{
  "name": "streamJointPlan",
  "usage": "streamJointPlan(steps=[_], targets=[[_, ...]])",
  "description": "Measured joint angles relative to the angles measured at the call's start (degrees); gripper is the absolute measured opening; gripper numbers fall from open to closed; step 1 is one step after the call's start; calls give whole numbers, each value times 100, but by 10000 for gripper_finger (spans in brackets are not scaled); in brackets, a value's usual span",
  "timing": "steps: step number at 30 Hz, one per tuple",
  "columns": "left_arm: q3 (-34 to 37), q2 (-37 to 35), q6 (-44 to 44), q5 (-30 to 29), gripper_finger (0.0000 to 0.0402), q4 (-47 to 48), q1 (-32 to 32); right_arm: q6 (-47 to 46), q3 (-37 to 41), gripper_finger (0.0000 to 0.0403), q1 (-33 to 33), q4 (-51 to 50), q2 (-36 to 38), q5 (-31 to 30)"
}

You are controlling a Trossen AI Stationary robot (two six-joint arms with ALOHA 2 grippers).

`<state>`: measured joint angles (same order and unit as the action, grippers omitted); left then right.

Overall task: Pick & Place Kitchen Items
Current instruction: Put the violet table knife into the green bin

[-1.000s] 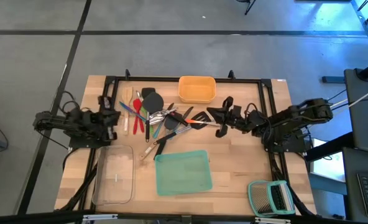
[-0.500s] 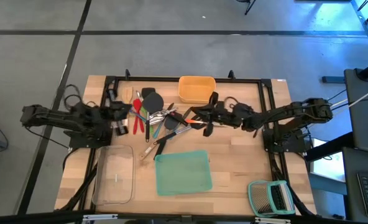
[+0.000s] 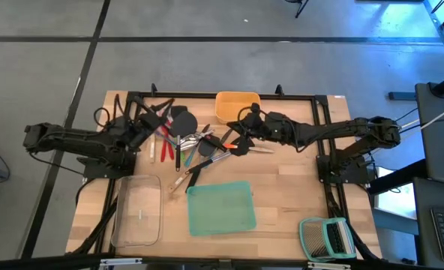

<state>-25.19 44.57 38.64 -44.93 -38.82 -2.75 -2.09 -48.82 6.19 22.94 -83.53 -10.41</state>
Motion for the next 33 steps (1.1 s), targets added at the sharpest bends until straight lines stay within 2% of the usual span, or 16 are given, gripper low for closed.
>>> streamJointPlan(steps=[8, 15, 22, 33], targets=[[2, -24, 227, -31, 4, 2, 373, 2, -4, 7, 64, 387, 0, 11], [2, -24, -673, -17, 4, 4, 971, 2, -4, 7, 64, 829, 0, 11], [7, -23, -1191, -59, 4, 141, 1592, 2, -4, 7, 64, 858, 0, 11], [7, -22, -1406, -7, 4, 4, 2118, -46, -4, 7, 25, 719, 0, 11]])
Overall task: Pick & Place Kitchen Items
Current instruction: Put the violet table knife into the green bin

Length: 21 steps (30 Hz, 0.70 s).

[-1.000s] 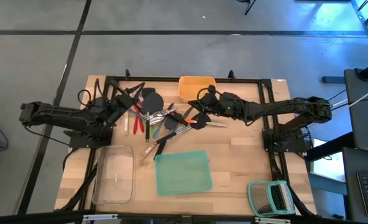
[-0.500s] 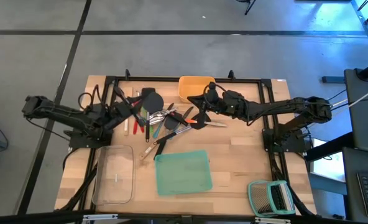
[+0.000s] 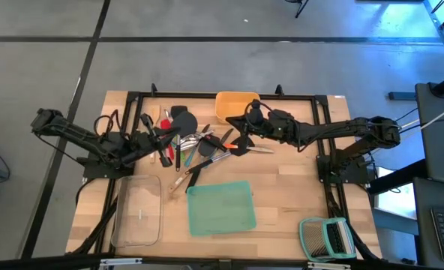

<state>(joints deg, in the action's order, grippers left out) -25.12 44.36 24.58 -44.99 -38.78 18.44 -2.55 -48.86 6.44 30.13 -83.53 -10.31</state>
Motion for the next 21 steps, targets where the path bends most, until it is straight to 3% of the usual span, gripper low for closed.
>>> streamJointPlan(steps=[21], targets=[[7, 91, -721, 126, 4, 209, -4, -18, 0, 7, -99, -274, 0, 0]])
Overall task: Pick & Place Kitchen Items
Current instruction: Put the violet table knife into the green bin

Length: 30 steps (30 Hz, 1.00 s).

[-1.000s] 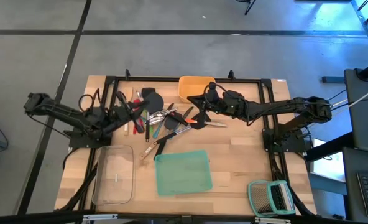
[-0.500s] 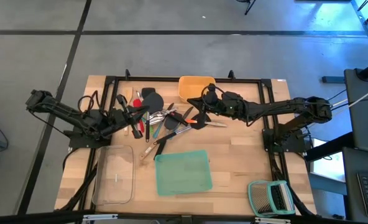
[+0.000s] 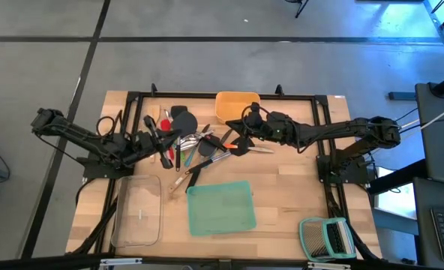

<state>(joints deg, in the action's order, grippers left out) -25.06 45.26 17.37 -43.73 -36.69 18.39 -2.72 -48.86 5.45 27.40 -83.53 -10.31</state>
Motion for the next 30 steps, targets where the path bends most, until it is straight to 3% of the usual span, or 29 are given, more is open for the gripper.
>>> streamJointPlan(steps=[5, 30], targets=[[0, 1, -75, 250, 4, 17, 2, 0, 0, 7, -4, 0, 0, -2], [0, 1, -59, 269, 4, 14, 0, 0, 0, 7, -4, -20, 0, 0]])
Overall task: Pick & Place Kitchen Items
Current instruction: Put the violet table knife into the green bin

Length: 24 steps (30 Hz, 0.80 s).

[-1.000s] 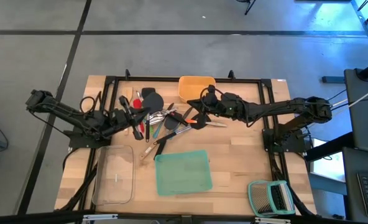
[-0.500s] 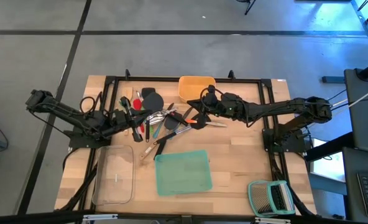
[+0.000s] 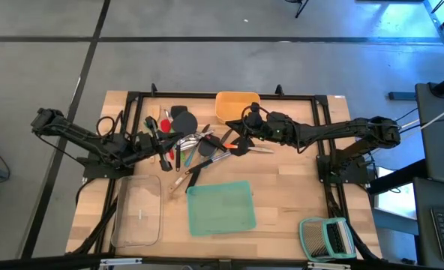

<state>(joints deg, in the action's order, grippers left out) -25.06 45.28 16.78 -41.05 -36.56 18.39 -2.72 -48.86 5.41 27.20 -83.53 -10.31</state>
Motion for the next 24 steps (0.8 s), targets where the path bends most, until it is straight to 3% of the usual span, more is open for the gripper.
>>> streamJointPlan(steps=[4, 8, 13, 20, 24], targets=[[0, 0, -5, 93, 4, 0, 0, -387, 1, 7, -16, 15, 0, 339], [0, 0, -10, 595, 4, 0, 0, -441, 2, 7, -20, 158, 0, 1394], [-2, 0, -14, 2190, 4, 0, 0, -411, 2, 7, -58, 565, -2, 2700], [-2, 0, 33, 4712, 4, 0, 0, -224, 2, 7, -276, 969, -2, 3447], [-2, 0, 43, 5219, 4, -2, 0, -99, 2, 7, -406, 1165, -2, 3764]])
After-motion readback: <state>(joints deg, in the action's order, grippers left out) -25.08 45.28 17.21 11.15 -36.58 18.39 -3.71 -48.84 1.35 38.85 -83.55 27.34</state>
